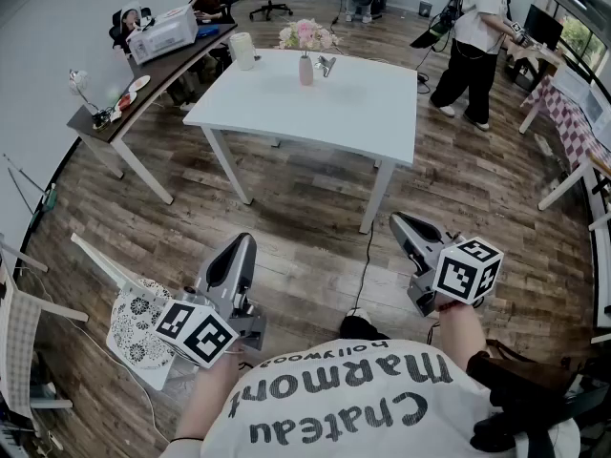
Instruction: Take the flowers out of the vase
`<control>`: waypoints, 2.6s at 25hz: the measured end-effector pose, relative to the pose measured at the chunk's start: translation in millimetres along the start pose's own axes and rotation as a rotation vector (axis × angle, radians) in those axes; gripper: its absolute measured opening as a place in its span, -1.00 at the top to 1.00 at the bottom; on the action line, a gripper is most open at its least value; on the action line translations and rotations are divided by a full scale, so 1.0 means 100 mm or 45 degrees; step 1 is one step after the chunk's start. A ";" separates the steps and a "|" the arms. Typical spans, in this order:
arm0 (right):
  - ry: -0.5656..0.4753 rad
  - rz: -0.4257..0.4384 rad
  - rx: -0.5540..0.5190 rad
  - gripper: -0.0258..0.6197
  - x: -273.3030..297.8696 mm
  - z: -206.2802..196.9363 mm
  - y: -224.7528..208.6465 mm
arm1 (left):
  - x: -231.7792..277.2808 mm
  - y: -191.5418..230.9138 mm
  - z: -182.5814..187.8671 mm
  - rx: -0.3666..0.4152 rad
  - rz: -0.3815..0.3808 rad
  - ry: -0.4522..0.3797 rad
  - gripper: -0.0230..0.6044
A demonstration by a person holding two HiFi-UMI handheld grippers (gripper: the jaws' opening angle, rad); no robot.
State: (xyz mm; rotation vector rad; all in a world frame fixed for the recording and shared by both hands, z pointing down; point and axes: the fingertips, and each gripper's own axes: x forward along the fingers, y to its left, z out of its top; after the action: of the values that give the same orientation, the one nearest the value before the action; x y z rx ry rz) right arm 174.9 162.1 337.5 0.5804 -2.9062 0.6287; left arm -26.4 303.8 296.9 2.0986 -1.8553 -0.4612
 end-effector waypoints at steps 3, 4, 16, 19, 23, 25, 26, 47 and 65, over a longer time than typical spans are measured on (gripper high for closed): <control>0.006 -0.008 -0.006 0.88 0.04 0.02 0.00 | 0.02 0.03 0.04 -0.004 -0.007 -0.011 0.90; 0.009 -0.008 -0.008 0.88 0.05 0.02 -0.01 | 0.03 0.03 0.05 -0.004 -0.009 -0.013 0.90; -0.055 0.044 0.066 0.87 0.44 0.24 -0.46 | 0.58 0.24 0.09 0.029 0.006 -0.042 0.90; -0.029 0.061 0.049 0.88 0.65 0.34 -0.72 | 0.89 0.31 0.12 0.042 0.006 -0.047 0.90; -0.014 0.110 0.024 0.88 0.98 0.63 -1.07 | 1.39 0.42 0.18 0.054 0.031 -0.018 0.90; -0.005 0.123 0.016 0.87 1.13 0.76 -1.25 | 1.62 0.48 0.23 0.063 0.052 -0.026 0.90; -0.001 0.128 0.016 0.87 1.21 0.82 -1.34 | 1.73 0.50 0.25 0.069 0.061 -0.032 0.90; 0.070 0.259 0.016 0.87 2.17 1.43 -2.67 | 3.39 0.85 0.18 0.083 0.170 -0.026 0.90; -0.018 0.014 0.182 0.88 2.54 1.54 -3.34 | 4.48 1.56 0.33 0.075 -0.004 0.076 0.90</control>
State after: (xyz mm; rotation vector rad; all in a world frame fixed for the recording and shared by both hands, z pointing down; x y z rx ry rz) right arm 67.3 -269.9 370.7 0.5866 -2.8963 0.8424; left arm -129.5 -160.4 316.0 2.1298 -1.8536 -0.3444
